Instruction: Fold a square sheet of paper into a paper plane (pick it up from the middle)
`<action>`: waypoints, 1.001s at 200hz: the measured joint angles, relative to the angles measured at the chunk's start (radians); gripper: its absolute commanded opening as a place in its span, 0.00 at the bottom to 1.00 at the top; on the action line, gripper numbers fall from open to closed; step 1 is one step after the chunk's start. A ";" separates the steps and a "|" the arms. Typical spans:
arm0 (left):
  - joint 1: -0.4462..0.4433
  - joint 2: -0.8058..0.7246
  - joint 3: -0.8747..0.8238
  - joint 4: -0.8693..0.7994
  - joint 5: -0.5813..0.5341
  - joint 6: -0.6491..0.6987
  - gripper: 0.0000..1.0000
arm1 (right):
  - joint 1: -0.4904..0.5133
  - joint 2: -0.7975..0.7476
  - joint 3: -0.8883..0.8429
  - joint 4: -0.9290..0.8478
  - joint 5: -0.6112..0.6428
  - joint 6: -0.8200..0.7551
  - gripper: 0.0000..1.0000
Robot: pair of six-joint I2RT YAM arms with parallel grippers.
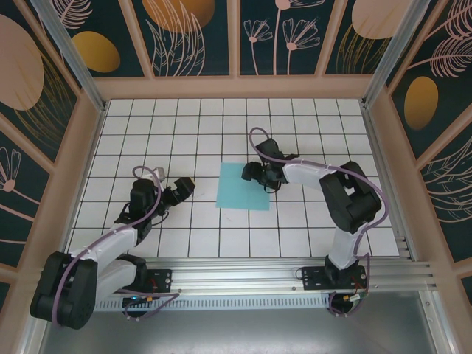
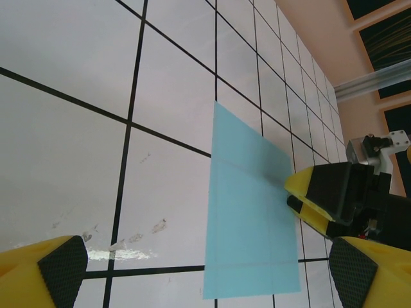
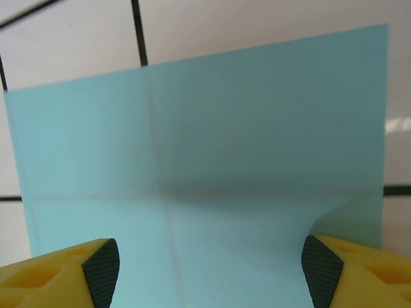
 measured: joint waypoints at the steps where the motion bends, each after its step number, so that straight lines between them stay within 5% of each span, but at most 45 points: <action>1: 0.000 0.001 0.001 0.000 0.000 0.000 0.98 | 0.002 0.000 0.000 -0.002 0.002 0.000 0.79; 73: -0.015 0.036 0.047 -0.005 -0.021 0.004 0.98 | 0.087 0.085 0.320 -0.303 0.193 -0.010 0.91; 200: -0.015 0.036 0.076 -0.064 -0.084 0.024 0.98 | 0.159 0.285 0.473 -0.489 0.180 0.203 0.94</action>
